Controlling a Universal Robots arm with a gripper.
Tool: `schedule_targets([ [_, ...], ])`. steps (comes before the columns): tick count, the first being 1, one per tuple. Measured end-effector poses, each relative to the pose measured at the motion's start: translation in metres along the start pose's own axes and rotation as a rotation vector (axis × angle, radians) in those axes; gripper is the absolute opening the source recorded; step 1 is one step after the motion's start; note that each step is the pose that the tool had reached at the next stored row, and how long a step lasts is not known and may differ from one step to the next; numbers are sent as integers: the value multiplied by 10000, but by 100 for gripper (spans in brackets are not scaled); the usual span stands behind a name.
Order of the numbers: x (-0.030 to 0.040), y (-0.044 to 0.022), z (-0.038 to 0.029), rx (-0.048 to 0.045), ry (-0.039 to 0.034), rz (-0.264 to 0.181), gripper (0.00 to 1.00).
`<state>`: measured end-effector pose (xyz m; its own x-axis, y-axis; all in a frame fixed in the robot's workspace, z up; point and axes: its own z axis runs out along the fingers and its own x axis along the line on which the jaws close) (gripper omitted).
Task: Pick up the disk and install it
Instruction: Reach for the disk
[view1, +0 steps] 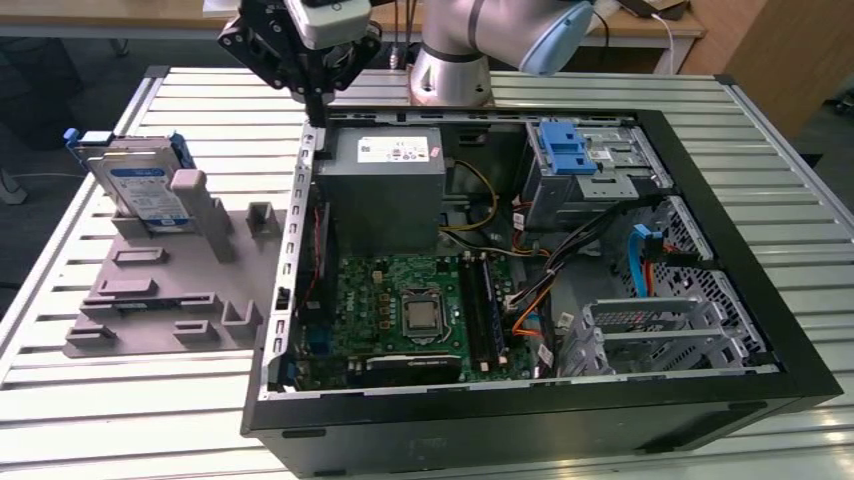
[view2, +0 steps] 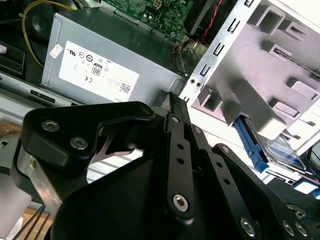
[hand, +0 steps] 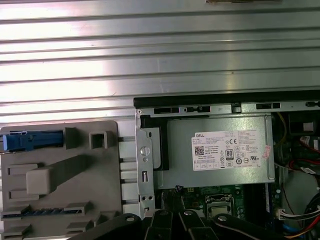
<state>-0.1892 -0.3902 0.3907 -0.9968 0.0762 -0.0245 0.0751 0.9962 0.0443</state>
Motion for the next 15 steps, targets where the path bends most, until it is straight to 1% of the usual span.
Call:
schedule_targets([
  [15,121,-3,7,0,0,0,11],
])
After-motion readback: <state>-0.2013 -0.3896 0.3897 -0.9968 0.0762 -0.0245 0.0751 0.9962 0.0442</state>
